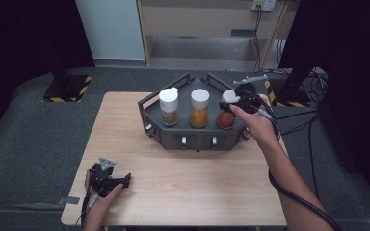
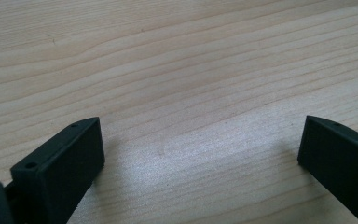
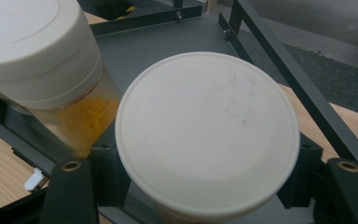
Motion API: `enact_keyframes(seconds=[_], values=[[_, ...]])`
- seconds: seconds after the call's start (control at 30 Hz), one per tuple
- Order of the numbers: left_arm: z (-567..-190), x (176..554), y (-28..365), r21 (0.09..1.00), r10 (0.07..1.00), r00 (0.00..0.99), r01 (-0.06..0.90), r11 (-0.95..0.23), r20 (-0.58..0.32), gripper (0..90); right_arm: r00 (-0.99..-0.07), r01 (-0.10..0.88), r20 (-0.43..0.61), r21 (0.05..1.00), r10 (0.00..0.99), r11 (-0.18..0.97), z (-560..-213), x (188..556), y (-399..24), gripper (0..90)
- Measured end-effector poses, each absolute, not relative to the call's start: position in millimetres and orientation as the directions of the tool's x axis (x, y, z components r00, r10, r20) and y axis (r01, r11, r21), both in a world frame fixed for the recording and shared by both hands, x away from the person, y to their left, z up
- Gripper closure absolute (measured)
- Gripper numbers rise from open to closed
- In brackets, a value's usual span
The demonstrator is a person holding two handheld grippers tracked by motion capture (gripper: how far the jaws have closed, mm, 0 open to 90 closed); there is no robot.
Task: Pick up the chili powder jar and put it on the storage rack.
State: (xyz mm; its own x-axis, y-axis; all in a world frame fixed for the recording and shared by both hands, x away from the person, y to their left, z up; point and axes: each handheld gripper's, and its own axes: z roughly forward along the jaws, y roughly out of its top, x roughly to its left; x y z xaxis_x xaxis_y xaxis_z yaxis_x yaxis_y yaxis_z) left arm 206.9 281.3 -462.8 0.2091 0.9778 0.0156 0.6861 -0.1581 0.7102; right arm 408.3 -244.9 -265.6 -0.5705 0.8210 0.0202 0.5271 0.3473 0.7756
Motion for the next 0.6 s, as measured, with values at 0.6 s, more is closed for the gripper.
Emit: enact_keyframes(seconds=[0.6], values=[[-463,207,281,0.710,0.978,0.209,0.686,-0.158,0.016,0.0,-0.581,0.488,-0.001,0.801,0.814,0.348,-268,393,-256,9.7]])
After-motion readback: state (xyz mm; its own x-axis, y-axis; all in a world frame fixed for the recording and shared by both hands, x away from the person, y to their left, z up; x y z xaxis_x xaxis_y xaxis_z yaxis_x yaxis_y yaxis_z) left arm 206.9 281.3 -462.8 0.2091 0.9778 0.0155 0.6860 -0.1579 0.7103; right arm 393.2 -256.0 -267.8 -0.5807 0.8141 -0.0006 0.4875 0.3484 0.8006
